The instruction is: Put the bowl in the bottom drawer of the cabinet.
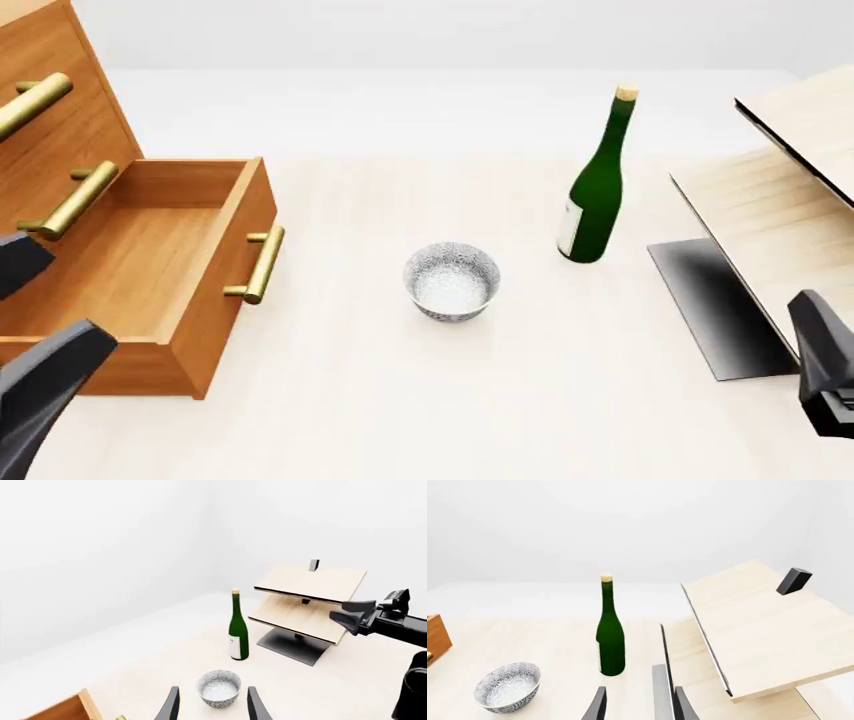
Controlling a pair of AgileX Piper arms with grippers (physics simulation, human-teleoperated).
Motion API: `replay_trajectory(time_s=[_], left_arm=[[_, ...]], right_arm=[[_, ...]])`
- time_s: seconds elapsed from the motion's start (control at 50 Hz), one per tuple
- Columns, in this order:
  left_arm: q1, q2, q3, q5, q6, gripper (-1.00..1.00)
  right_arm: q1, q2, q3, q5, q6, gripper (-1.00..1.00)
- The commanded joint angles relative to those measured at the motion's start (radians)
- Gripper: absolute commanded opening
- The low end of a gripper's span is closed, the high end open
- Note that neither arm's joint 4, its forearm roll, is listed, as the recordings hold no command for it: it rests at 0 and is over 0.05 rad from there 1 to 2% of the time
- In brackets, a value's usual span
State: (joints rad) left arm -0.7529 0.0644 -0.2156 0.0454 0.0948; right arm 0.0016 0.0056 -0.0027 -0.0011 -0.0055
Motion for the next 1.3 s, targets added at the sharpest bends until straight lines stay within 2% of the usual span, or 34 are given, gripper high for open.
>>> replay_trajectory(time_s=[0.02,0.1,0.18,0.32,0.44,0.62,0.74,0.76,0.82,0.84,0.92,0.96,1.06,1.16,1.3], left_arm=[[-0.099,0.140,-0.097,-0.031,0.022,1.00],[-0.110,0.214,-0.134,-0.056,0.016,1.00],[-0.143,0.305,-0.165,-0.097,0.040,1.00],[-0.189,0.393,-0.252,-0.096,0.042,1.00],[-0.205,0.552,-0.315,-0.109,0.050,1.00],[-0.174,0.650,-0.418,-0.088,0.028,1.00],[-0.164,0.717,-0.480,-0.069,0.041,1.00],[-0.148,0.734,-0.489,-0.066,0.060,1.00],[-0.151,0.744,-0.508,-0.061,0.049,1.00],[-0.145,0.771,-0.531,-0.049,0.069,1.00],[-0.124,0.812,-0.590,-0.020,0.048,1.00],[-0.127,0.838,-0.620,0.002,0.072,1.00],[-0.127,0.895,-0.709,0.066,0.067,1.00],[-0.137,0.961,-0.775,0.113,0.108,1.00],[-0.146,1.053,-0.867,0.183,0.116,1.00]], right_arm=[[0.000,0.000,0.000,0.000,0.000,1.00],[0.000,0.000,0.000,0.000,0.000,1.00],[0.000,0.000,0.000,0.000,0.000,1.00],[0.000,0.000,0.000,0.000,0.000,1.00],[0.000,0.000,0.000,0.000,0.000,1.00],[0.000,0.000,0.000,0.000,0.000,1.00],[0.000,0.000,0.000,0.000,0.000,1.00],[0.000,0.000,0.000,0.000,0.000,1.00],[0.000,0.000,0.000,0.000,0.000,1.00],[0.000,0.000,0.000,0.000,0.000,1.00],[0.000,0.000,0.000,0.000,0.000,1.00],[0.000,0.000,0.000,0.000,0.000,1.00],[0.000,0.000,0.000,0.000,0.000,1.00],[0.000,0.000,0.000,0.000,0.000,1.00],[0.000,0.000,0.000,0.000,0.000,1.00]])
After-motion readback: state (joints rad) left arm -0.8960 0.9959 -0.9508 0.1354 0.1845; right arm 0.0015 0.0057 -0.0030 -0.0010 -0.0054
